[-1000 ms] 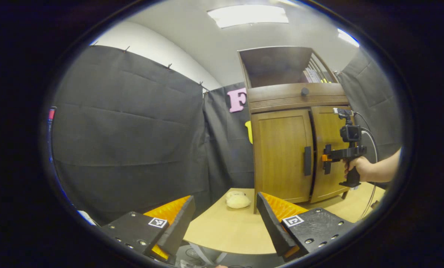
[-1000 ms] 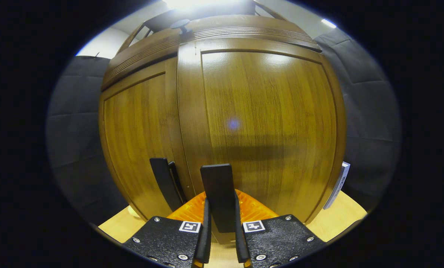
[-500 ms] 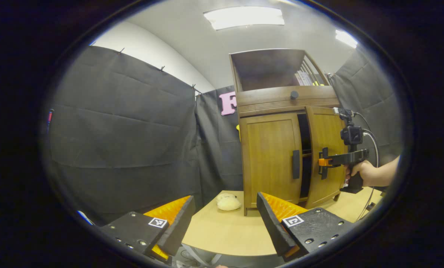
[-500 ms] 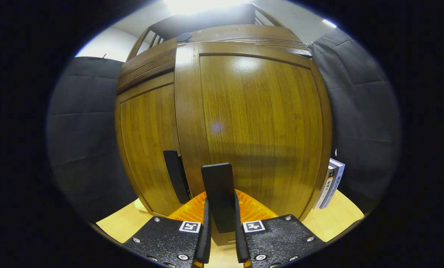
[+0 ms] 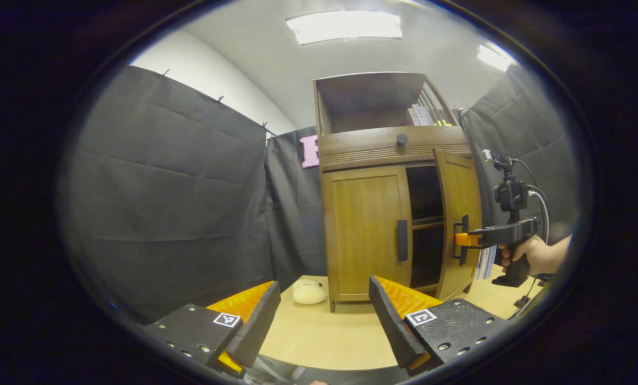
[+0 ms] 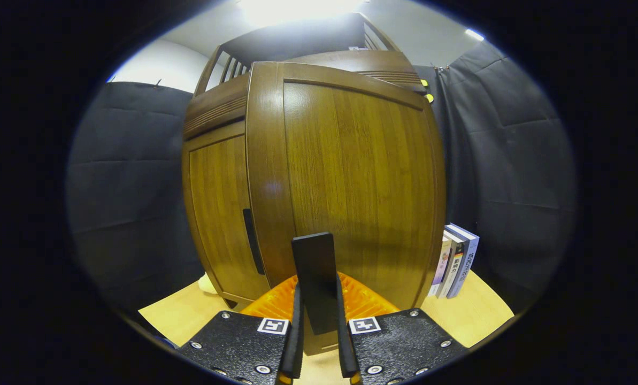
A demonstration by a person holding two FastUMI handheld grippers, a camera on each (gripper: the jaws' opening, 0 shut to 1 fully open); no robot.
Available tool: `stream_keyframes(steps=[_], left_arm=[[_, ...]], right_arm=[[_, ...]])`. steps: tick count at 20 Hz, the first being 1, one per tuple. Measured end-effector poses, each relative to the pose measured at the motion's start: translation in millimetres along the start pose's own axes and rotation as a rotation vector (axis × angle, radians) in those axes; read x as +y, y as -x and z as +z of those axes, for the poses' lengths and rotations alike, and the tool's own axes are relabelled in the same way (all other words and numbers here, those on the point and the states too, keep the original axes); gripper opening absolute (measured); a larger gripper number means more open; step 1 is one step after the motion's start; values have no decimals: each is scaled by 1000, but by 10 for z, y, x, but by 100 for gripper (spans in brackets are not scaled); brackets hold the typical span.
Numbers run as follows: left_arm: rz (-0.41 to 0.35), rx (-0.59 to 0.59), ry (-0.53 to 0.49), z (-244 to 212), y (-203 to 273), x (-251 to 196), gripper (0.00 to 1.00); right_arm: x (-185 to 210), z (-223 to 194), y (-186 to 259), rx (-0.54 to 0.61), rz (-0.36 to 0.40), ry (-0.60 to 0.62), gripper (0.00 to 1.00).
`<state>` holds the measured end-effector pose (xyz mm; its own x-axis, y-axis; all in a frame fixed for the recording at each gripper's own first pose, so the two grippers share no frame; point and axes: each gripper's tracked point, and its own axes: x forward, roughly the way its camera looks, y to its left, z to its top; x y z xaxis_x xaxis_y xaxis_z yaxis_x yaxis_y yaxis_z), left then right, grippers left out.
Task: Open the right door of the double-door shoe cabinet with the right hand, and open the left door with the left hand.
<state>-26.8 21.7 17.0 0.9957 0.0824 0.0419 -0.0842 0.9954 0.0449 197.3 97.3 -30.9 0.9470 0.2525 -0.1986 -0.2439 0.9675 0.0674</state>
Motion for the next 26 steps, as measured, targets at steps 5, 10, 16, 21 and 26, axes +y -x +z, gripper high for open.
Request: stream_keyframes(steps=[5,10,16,21,26], left_arm=[[-49,-4,1,54,38,-392,95],[-95,-16,-4,125,-2,-708,100],[-159,-32,4,254,-47,-1174,95],[-204,-29,11,281,-77,-1526,100],[-224,-33,7,258,-49,-1502,100]], right_arm=[[-182,-37,252,-2,21,-4,27],[-416,-22,486,-10,16,-23,27],[-818,-69,810,-15,-11,-11,23],[-1339,-157,1013,-17,-76,-17,17],[-1710,-176,1159,-2,-118,-42,15]])
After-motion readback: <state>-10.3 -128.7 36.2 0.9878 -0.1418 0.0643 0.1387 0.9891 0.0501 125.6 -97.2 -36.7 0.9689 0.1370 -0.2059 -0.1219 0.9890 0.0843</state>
